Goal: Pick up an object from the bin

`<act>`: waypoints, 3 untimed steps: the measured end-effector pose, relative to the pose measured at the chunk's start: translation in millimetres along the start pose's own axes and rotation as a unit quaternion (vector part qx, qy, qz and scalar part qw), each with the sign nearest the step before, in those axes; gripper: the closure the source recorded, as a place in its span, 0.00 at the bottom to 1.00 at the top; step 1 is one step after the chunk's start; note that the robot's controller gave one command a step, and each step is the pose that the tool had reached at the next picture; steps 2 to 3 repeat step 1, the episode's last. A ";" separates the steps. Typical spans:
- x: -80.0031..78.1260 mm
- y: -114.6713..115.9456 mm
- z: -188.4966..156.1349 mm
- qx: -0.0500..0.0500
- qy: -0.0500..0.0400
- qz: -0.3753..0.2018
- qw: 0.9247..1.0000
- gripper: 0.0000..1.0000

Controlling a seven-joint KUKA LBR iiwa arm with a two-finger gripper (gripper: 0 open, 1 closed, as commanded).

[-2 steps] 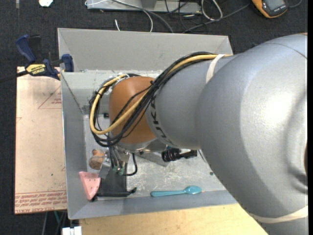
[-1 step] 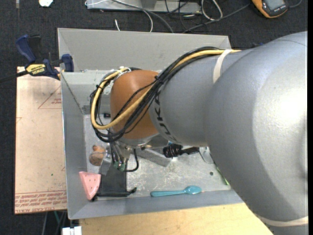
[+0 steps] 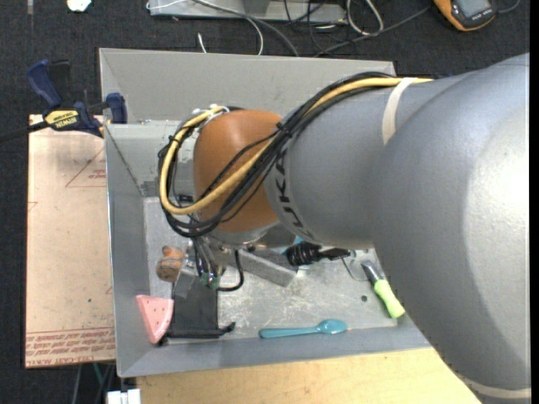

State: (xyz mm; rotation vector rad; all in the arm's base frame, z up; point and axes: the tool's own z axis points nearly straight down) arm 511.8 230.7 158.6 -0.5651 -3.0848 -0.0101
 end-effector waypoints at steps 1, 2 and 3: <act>0.1 0.3 -36.8 0.000 0.000 -0.001 1.000 1.00; 0.1 0.3 -36.8 0.000 0.000 -0.001 1.000 1.00; 0.1 0.3 -36.8 0.000 0.000 -0.001 1.000 1.00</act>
Offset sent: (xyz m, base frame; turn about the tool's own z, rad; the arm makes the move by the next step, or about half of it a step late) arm 0.0002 -0.0002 0.0622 -0.0008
